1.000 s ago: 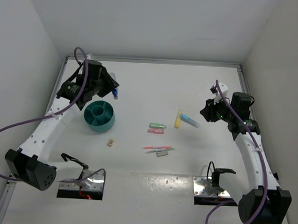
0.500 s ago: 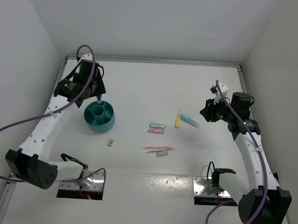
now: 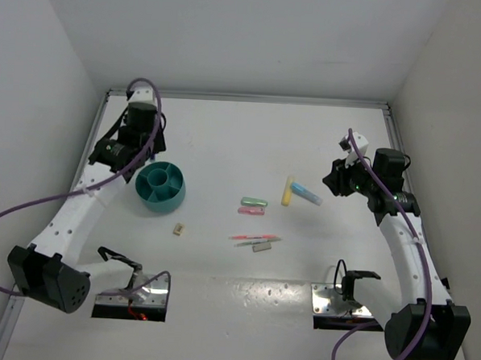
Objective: Sort the stationery into containers
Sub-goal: Place the stationery in the storage box.
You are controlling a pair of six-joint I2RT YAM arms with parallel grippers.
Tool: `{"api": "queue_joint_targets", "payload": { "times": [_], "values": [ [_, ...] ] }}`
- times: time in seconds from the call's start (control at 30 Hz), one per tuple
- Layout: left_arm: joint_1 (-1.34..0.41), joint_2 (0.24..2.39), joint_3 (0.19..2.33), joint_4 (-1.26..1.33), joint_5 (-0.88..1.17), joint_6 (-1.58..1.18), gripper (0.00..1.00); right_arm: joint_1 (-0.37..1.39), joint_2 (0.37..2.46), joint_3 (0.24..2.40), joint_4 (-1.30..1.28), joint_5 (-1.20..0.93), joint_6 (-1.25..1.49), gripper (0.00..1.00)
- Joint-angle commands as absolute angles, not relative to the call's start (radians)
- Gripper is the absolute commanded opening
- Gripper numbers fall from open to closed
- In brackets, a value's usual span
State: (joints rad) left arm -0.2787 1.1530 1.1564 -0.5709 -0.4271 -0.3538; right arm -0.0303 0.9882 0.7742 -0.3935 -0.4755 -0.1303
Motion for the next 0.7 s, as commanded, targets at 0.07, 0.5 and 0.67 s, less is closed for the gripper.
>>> {"api": "queue_joint_targets", "payload": {
  "times": [0.07, 0.5, 0.67],
  "values": [
    [-0.163, 1.244, 1.501, -0.877, -0.133, -0.569, 0.00, -0.034, 0.974, 0.813, -0.362, -0.495, -0.129, 0.35],
    [0.037, 1.125, 1.216, -0.865, 0.321, -1.104, 0.00, -0.034, 0.953, 0.813, -0.371, -0.505, -0.129, 0.35],
    [0.084, 1.054, 1.214, -0.956, 0.267, -1.236, 0.00, -0.034, 0.953, 0.813, -0.371, -0.514, -0.129, 0.35]
  ]
}}
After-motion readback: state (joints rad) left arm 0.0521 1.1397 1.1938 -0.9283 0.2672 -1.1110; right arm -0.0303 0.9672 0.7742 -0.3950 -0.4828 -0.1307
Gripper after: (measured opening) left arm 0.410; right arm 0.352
